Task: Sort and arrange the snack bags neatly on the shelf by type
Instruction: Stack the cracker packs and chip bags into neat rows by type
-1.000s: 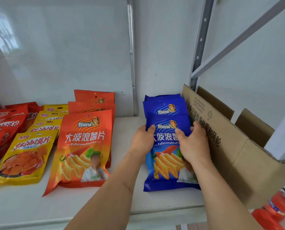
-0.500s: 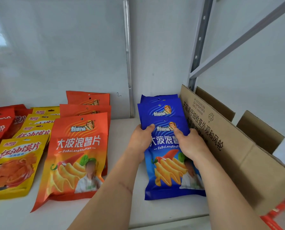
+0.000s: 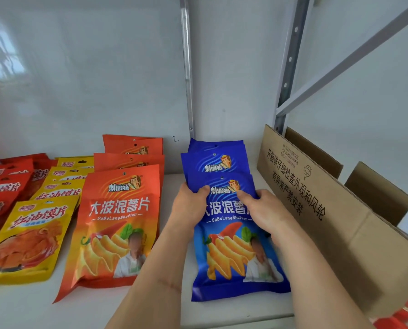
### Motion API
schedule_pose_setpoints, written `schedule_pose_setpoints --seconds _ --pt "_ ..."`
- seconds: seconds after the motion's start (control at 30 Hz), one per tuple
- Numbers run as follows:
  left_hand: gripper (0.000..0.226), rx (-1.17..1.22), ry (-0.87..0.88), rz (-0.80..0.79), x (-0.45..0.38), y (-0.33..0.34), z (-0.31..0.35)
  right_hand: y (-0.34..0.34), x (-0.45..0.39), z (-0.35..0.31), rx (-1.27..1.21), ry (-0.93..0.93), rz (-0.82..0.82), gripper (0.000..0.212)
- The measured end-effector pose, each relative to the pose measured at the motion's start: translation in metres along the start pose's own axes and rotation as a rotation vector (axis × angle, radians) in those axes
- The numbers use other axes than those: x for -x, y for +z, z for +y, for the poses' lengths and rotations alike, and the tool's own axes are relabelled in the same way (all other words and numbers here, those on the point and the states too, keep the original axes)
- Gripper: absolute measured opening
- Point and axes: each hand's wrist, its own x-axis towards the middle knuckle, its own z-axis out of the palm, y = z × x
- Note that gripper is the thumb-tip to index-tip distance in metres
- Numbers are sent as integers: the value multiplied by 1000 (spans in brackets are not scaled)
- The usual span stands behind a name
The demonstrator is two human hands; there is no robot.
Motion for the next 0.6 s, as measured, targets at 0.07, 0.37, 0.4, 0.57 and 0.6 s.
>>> schedule_pose_setpoints --seconds 0.07,0.37,0.4,0.57,0.6 --pt "42 28 -19 -7 -1 -2 2 -6 -3 -4 -16 -15 -3 58" --pt "52 97 9 -102 -12 3 25 -9 -17 -18 -158 -124 -40 28" --pt "55 100 -5 -101 -14 4 25 -6 -19 -15 -175 -148 -17 21" --pt "47 20 112 -14 -29 8 27 4 -30 -11 -227 -231 50 22" --pt "41 -7 136 8 -31 8 28 5 -33 -11 -230 -224 44 24"
